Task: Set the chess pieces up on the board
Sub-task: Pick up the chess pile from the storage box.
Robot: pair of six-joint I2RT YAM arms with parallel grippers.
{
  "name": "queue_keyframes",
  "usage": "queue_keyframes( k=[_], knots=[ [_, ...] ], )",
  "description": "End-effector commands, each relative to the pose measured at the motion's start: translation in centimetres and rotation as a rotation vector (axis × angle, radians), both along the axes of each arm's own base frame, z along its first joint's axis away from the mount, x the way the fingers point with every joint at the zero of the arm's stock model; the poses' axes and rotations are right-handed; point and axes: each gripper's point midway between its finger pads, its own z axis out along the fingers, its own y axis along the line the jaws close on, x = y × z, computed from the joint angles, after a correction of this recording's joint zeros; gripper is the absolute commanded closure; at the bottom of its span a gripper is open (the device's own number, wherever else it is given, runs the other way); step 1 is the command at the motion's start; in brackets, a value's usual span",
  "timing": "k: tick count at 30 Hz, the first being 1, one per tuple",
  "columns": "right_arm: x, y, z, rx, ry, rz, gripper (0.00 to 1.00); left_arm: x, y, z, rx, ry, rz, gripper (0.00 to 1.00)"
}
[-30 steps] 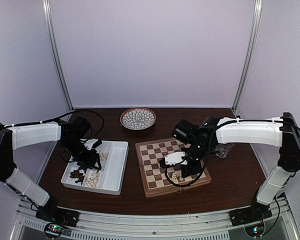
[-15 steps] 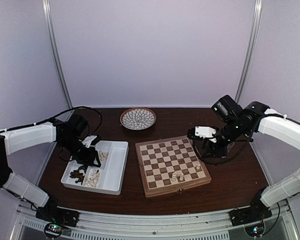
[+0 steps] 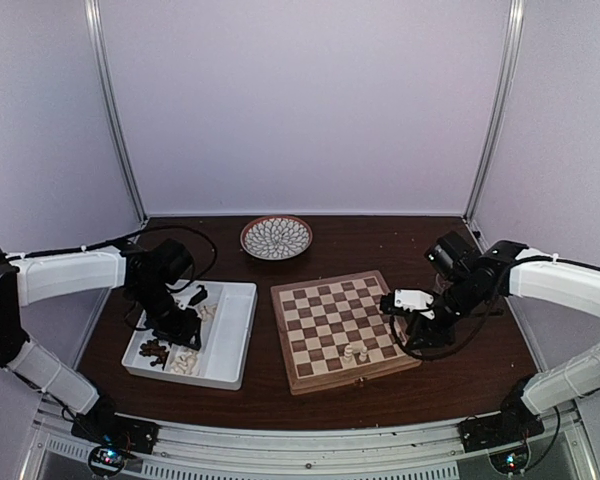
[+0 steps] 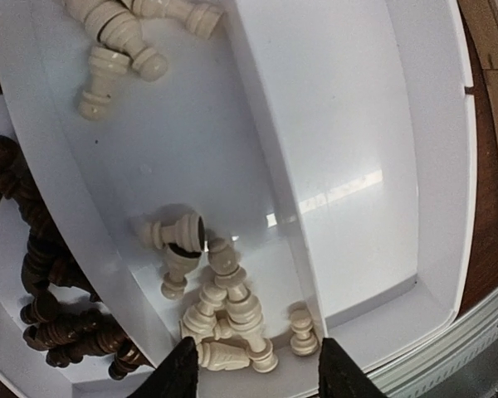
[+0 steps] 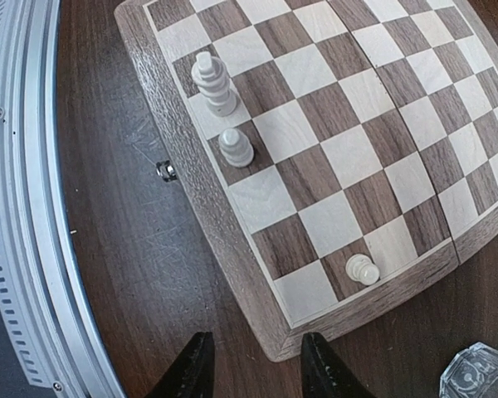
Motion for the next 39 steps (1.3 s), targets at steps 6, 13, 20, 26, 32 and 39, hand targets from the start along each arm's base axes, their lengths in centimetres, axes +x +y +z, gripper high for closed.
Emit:
queue_keyframes(
  k=[6, 13, 20, 26, 32, 39],
  knots=[
    [0.4, 1.1, 0.8, 0.078, -0.038, 0.016, 0.61, 0.8, 1.2, -1.3, 0.146, 0.007, 0.029, 0.57],
    [0.5, 0.9, 0.7, 0.068, -0.047, 0.017, 0.61, 1.2, 0.8, -1.9, 0.194, 0.009, 0.016, 0.62],
    [0.4, 0.9, 0.7, 0.071, -0.048, 0.02, 0.61, 0.5, 0.1, -2.9, 0.251, 0.028, 0.006, 0.79],
    [0.2, 0.9, 0.7, 0.076, -0.046, 0.024, 0.61, -0.5, 0.9, -3.0, 0.33, 0.043, 0.035, 0.74],
    [0.2, 1.0, 0.7, 0.077, -0.042, 0.027, 0.61, -1.5, 1.1, -4.1, 0.347, 0.091, 0.039, 0.72],
    [0.1, 1.0, 0.8, 0.081, -0.041, 0.028, 0.61, -2.3, 0.2, -4.9, 0.325, 0.121, 0.039, 0.75]
  ],
)
